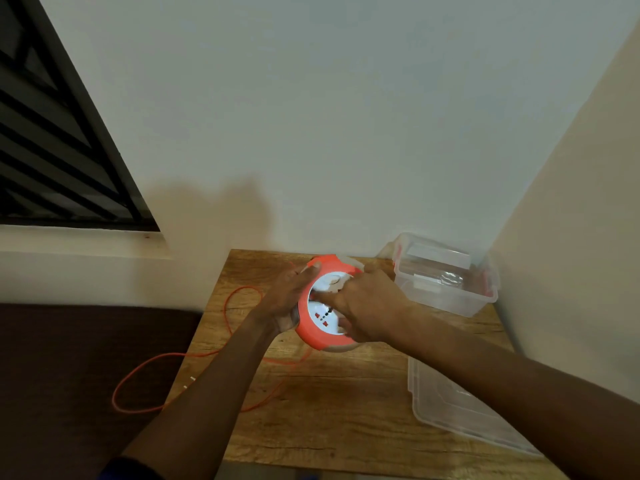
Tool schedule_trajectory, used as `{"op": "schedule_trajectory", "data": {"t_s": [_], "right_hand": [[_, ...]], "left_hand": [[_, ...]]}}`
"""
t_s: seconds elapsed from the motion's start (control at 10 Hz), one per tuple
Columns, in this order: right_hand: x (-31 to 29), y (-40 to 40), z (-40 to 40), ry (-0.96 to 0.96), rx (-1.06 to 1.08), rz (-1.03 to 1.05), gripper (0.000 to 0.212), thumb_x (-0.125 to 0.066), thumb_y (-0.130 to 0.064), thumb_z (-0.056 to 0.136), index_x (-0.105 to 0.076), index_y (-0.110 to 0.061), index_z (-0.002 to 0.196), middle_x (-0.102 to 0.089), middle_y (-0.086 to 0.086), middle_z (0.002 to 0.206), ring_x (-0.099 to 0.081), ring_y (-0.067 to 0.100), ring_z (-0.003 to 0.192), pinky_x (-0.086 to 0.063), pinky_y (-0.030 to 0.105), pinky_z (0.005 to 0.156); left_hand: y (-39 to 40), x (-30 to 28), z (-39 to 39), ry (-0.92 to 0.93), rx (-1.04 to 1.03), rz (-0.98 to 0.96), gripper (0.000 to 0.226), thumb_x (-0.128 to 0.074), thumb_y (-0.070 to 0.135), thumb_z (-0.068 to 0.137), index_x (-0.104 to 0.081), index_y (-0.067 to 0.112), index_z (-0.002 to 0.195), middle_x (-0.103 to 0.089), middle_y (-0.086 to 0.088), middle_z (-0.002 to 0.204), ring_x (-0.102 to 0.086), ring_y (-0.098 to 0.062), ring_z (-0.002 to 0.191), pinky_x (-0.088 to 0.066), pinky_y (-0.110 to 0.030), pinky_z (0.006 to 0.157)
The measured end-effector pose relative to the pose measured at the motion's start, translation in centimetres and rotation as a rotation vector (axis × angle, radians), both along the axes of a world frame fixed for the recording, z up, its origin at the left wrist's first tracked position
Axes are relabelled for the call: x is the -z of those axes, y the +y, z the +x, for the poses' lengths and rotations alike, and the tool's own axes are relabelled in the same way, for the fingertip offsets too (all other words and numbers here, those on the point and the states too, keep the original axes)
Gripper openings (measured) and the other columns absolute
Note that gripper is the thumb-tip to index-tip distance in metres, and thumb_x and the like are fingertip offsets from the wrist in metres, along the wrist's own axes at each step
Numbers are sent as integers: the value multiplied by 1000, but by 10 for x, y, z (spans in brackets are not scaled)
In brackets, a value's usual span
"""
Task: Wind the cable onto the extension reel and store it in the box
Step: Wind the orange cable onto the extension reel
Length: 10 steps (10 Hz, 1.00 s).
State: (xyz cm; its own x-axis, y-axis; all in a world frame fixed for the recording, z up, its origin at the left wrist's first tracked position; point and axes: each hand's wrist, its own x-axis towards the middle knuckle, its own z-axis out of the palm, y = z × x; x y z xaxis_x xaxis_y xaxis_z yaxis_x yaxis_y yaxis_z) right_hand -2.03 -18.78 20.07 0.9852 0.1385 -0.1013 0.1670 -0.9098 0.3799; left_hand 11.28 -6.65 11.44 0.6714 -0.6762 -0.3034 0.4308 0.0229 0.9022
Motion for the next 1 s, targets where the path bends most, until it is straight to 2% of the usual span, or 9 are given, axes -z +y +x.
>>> {"op": "schedule_trajectory", "data": {"t_s": [0.1,0.2,0.3,0.4,0.5,0.6,0.7,0.8,1.0], "right_hand": [[15,11,-2,-210,132,122,69,-56,-58,81,-39,-30,141,-70,4,112,-67,28,90,-50,41,79],[18,11,1,-317,237,258,68,-44,-58,86,-37,-24,143,-72,4,104,-67,26,84,-49,40,77],[24,15,3,-326,369,324,72,-35,-66,89,-31,-22,146,-71,3,106,-68,24,87,-53,39,78],[21,15,2,-338,372,325,70,-31,-66,92,-28,-21,146,-72,4,101,-69,23,81,-54,36,74],[16,13,-3,-367,298,261,64,-37,-59,94,-36,-17,143,-73,7,99,-69,27,82,-54,38,76],[8,6,-4,-332,115,177,52,-65,-42,85,-55,-16,129,-71,10,109,-69,29,87,-53,41,77],[1,0,-4,-159,-5,175,57,-78,-32,75,-58,-22,128,-55,14,133,-62,32,105,-55,44,75],[-4,-7,-3,-32,-16,208,63,-80,-26,76,-51,-35,131,-34,12,149,-48,32,124,-55,43,78],[-18,-16,-1,134,-98,84,63,-71,-21,85,-43,-45,136,-28,11,155,-53,36,122,-57,44,77]], "left_hand": [[-1,-4,2,-13,4,-73,60,-69,42,95,-57,5,140,-62,-24,139,-63,-42,124,-55,-53,99],[0,-11,-1,27,64,-148,55,-67,41,96,-61,4,136,-69,-24,129,-70,-40,112,-62,-49,85],[-2,-13,-4,21,25,-154,60,-73,47,87,-65,8,132,-73,-20,123,-73,-37,107,-61,-48,82],[-1,-11,-5,21,19,-142,57,-72,49,86,-69,10,127,-75,-18,120,-74,-37,103,-62,-47,77],[1,-10,-2,34,35,-135,50,-67,48,92,-70,12,127,-75,-19,120,-76,-36,99,-63,-46,73],[2,-13,2,54,47,-120,61,-67,47,90,-63,6,135,-72,-23,124,-74,-38,98,-64,-49,76],[5,-12,5,49,68,-133,61,-68,46,89,-62,7,136,-72,-22,123,-74,-38,98,-64,-48,76],[5,-10,5,46,90,-137,61,-70,45,89,-63,5,134,-72,-22,120,-75,-39,97,-64,-49,78],[8,-8,6,20,133,-122,41,-66,40,95,-70,9,122,-75,-21,113,-76,-36,92,-64,-45,73]]}}
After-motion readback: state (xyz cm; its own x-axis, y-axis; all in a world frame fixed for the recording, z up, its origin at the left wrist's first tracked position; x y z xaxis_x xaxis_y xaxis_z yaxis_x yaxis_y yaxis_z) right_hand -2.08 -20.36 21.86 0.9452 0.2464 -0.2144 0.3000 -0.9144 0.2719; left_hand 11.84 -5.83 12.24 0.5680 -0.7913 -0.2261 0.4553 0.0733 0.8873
